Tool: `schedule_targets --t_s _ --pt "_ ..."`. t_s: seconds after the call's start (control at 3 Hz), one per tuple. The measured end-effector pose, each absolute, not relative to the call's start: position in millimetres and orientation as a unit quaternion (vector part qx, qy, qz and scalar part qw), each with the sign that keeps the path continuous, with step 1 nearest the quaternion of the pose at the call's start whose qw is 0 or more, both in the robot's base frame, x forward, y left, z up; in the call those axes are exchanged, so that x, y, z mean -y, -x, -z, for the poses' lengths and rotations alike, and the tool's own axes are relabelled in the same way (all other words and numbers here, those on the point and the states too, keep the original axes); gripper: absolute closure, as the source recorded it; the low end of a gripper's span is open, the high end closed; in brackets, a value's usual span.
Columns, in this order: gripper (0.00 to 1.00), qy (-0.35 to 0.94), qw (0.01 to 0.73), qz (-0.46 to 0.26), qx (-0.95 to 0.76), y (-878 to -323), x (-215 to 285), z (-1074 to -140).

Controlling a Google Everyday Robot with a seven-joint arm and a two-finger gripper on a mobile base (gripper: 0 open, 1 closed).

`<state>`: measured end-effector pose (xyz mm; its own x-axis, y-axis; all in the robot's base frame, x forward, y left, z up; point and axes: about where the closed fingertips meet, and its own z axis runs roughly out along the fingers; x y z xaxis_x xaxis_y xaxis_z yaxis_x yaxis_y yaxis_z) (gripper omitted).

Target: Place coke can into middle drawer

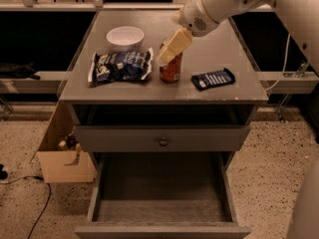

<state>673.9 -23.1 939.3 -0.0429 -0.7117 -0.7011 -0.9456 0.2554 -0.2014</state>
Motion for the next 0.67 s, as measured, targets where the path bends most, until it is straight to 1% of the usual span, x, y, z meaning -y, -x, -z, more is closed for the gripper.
schedule_targets --t_s 0.33,0.67 --pt "0.00 0.570 0.374 -0.181 -0.709 -690 33 -924" --pt "0.00 0.552 0.382 -0.193 -0.715 -695 45 -914"
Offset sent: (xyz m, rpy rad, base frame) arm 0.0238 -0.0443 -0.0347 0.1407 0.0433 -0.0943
